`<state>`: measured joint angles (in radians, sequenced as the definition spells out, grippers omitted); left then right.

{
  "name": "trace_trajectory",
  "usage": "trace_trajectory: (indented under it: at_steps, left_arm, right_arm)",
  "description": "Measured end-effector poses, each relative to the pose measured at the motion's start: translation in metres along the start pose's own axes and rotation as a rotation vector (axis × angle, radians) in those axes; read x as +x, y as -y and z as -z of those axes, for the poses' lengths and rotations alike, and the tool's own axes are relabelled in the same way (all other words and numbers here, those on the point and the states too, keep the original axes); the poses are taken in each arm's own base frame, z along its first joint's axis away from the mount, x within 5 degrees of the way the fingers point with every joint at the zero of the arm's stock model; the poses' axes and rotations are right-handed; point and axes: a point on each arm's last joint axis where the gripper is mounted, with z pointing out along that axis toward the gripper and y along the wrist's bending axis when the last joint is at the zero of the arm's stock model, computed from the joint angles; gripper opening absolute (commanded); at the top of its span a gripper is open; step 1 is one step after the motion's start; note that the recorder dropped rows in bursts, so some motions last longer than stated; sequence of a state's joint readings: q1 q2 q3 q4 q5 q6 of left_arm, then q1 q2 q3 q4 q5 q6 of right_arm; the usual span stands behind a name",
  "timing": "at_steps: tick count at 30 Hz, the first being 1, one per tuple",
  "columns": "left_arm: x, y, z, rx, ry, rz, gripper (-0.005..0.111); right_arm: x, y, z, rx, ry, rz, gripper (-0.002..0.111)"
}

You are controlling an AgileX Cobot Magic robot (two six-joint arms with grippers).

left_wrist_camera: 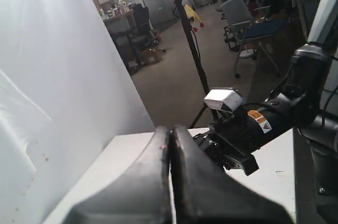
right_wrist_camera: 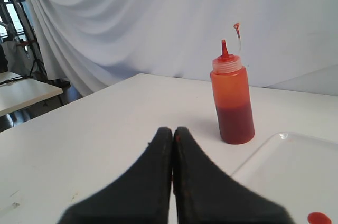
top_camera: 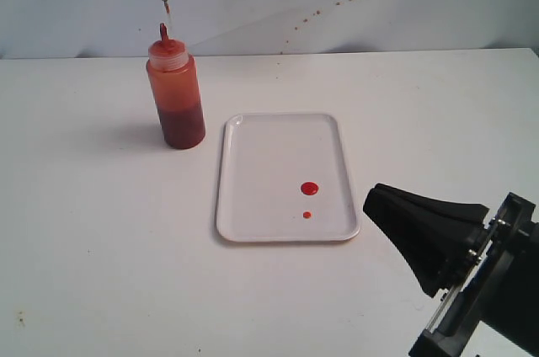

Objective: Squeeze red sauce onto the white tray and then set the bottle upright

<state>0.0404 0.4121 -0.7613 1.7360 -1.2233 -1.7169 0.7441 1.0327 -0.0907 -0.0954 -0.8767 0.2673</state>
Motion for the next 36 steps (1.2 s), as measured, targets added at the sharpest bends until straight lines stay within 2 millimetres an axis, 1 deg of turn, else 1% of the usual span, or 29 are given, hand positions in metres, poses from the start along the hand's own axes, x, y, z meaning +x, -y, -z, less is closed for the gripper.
trace_trajectory:
  at_steps: [3,6,13,20,23,36]
  left_arm:
    - [-0.009,0.028,0.012,-0.023,0.041,-0.048,0.0]
    - [-0.014,0.044,0.022,-0.085,0.093,-0.027,0.0]
    - [-0.022,0.06,0.036,-0.213,0.212,0.078,0.0]
    - [-0.024,0.079,0.045,-0.233,0.267,0.044,0.0]
    - [-0.024,0.083,0.047,-0.233,0.274,0.031,0.0]
    - [-0.025,0.082,0.047,-0.24,0.278,0.032,0.0]
  right_arm:
    - [0.0,0.0,0.0,0.001,0.0,-0.001,0.0]
    - [0.0,0.0,0.0,0.001,0.0,-0.001,0.0]
    - [0.0,0.0,0.0,0.001,0.0,-0.001,0.0]
    - [0.0,0.0,0.0,0.001,0.0,-0.001,0.0]
    - [0.0,0.0,0.0,0.001,0.0,-0.001,0.0]
    - [0.0,0.0,0.0,0.001,0.0,-0.001,0.0]
